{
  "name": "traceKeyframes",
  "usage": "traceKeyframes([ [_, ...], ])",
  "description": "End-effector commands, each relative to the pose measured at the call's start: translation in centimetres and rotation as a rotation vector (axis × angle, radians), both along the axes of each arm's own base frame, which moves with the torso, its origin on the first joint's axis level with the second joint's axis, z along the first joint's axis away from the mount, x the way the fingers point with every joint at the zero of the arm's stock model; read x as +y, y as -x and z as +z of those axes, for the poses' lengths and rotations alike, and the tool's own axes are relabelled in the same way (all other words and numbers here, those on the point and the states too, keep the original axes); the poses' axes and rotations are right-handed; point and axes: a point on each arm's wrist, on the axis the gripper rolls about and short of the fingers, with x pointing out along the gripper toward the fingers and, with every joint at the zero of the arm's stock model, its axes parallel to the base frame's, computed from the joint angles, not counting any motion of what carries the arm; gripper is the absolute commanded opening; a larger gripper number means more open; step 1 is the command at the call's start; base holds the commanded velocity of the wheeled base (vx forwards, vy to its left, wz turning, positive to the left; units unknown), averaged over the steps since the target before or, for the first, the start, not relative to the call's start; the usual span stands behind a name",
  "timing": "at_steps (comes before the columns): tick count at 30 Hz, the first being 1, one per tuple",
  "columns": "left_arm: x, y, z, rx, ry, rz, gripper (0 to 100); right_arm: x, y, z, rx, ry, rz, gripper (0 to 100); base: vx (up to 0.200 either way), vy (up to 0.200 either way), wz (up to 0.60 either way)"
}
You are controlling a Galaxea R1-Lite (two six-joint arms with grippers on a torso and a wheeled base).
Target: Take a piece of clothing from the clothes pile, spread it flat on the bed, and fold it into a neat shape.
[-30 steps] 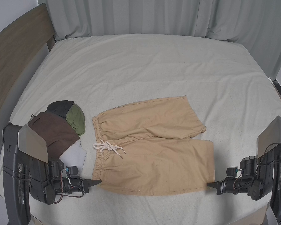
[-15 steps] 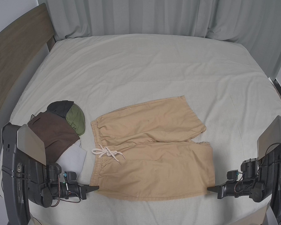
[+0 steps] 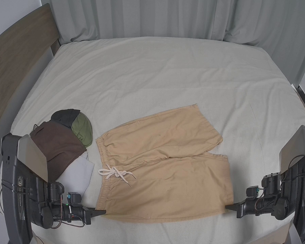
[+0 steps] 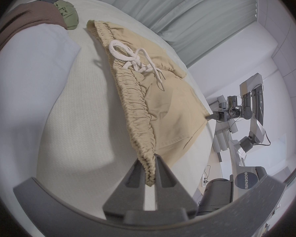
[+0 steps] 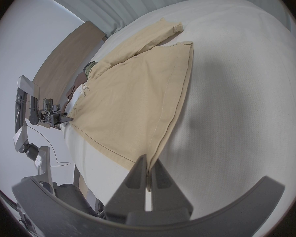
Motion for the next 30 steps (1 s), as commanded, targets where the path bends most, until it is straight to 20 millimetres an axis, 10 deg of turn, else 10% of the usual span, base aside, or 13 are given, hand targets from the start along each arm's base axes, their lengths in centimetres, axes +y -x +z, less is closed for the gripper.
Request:
traceKeyframes([
  [1, 0.0, 0.3, 0.0, 0.012, 0.001, -0.002, 0, 0.0, 0.5, 0.0, 0.020, 0.004, 0.005, 0, 0.000, 0.000, 0.00],
  [30, -1.0, -3.9, 5.0, -0.081, 0.209, 0.051, 0, 2.3, -3.0, 5.1, -0.162, -0.255, 0.015, 0, 0.000, 0.000, 0.00],
])
